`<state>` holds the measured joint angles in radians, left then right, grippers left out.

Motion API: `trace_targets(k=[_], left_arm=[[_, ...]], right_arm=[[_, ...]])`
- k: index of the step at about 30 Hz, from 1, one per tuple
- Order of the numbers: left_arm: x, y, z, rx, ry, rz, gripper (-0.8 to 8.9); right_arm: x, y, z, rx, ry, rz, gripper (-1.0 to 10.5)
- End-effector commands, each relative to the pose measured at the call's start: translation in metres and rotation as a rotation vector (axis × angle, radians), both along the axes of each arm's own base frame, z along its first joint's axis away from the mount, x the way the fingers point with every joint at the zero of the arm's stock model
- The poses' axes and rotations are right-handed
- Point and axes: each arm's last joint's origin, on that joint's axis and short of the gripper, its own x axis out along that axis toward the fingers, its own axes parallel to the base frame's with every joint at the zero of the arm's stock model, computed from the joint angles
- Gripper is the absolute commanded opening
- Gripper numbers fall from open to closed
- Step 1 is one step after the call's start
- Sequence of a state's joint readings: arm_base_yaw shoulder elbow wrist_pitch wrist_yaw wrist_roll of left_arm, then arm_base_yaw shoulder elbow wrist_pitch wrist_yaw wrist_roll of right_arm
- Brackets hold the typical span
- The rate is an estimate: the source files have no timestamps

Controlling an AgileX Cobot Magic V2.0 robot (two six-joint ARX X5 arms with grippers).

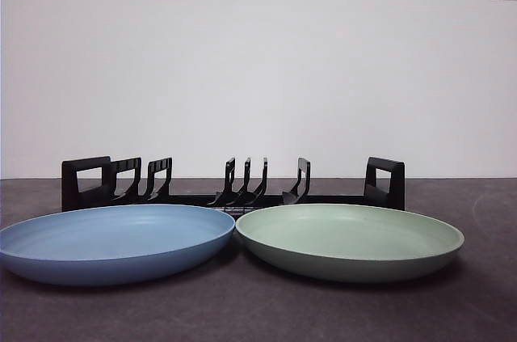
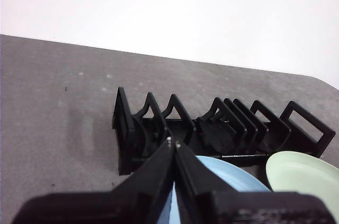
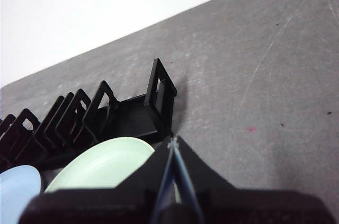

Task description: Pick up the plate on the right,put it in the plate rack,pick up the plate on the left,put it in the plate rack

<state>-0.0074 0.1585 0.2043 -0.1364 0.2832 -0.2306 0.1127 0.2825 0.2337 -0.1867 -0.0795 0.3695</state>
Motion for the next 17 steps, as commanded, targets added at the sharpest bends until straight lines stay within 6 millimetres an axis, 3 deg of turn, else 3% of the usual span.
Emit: trace_targets(k=[1,8,17], left_arm=[[0.005,0.000,0.011,-0.010,0.017,-0.009,-0.06],[0.030,-0.003,0.033,-0.022,0.156,-0.084,-0.07],[0.073,-0.009,0.043,-0.090,0.382,-0.304,-0.07]], right_arm=[[0.009,0.002,0.013,0.001,0.026,0.031,-0.1],[0.045,0.010,0.040,-0.010,0.149,0.196,-0.1],[0.098,0.018,0.036,-0.117,0.458,0.306,0.0]])
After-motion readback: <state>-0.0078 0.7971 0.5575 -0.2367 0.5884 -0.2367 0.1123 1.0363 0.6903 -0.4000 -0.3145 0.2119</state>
